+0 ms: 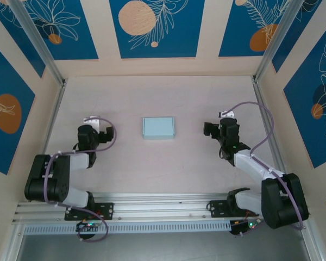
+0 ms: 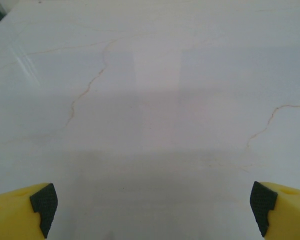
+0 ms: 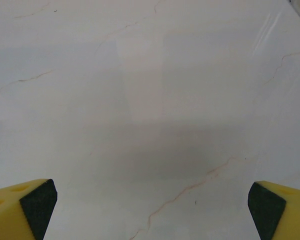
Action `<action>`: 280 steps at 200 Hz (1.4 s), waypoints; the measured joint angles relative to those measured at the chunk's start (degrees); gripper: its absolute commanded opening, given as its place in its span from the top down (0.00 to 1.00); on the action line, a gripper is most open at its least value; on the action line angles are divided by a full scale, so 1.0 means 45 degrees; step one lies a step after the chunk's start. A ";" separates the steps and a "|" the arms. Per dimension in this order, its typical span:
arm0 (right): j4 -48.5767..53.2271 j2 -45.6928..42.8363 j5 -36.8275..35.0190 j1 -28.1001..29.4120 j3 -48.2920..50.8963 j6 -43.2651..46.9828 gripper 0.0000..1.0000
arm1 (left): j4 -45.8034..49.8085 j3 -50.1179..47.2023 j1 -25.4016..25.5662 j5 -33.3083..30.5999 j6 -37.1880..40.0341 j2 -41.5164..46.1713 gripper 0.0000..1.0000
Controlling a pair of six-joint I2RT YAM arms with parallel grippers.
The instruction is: Fold the paper box
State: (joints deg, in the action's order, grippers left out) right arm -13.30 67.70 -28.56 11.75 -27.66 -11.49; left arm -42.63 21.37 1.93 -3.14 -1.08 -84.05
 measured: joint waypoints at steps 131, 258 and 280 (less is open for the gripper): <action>-0.6805 0.3759 0.3963 -0.1865 0.1209 0.1880 0.00 | -0.1219 -0.0024 0.0000 0.0330 0.0049 -0.0923 0.00; -0.7193 0.4362 0.4624 -0.2497 0.1205 0.1171 0.00 | -0.1292 -0.0019 0.0000 0.0835 0.0432 -0.0923 0.00; -0.7193 0.4362 0.4619 -0.2497 0.1205 0.1171 0.01 | -0.1287 -0.0010 0.0005 0.0971 0.0529 -0.0923 0.00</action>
State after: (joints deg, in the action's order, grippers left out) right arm -45.67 87.33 -7.77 0.51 -22.24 -6.22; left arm -48.42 21.32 1.96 1.23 1.30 -88.20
